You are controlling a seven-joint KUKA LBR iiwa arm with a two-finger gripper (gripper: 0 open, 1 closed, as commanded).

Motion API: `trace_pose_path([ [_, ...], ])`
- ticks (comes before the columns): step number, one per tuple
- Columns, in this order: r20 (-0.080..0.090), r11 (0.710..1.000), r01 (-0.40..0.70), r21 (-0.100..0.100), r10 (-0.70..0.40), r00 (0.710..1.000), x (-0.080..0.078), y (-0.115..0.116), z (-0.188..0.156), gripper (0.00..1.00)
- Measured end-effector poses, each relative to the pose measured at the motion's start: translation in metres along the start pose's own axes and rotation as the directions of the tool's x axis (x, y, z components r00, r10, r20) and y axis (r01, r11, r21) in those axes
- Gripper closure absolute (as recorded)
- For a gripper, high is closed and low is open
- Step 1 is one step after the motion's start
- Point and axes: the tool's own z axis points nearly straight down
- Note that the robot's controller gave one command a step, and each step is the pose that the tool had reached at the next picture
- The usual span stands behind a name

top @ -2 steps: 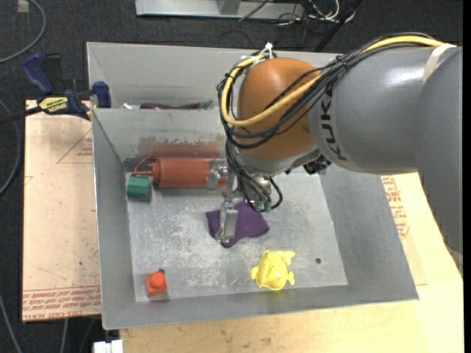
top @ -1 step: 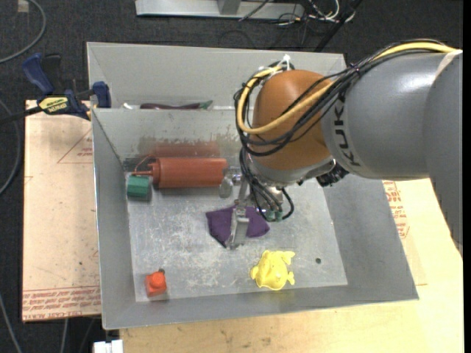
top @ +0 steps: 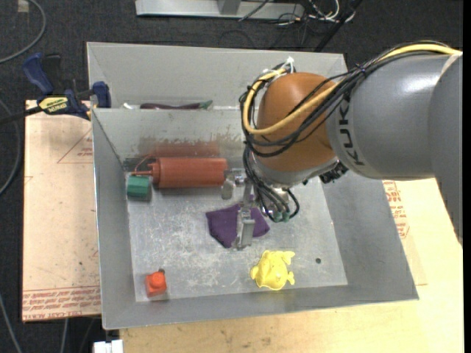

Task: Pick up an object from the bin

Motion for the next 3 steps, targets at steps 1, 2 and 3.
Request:
trace_pose_path([
  [1, -0.002, 0.992, 0.123, 0.001, -0.123, 0.992, -0.012, -0.013, 0.032, 0.00],
  [2, -0.003, 0.991, 0.133, 0.000, -0.133, 0.991, -0.011, -0.013, 0.036, 0.00],
  [3, 0.000, 1.000, -0.019, -0.001, 0.019, 1.000, -0.025, -0.021, 0.054, 1.00],
])
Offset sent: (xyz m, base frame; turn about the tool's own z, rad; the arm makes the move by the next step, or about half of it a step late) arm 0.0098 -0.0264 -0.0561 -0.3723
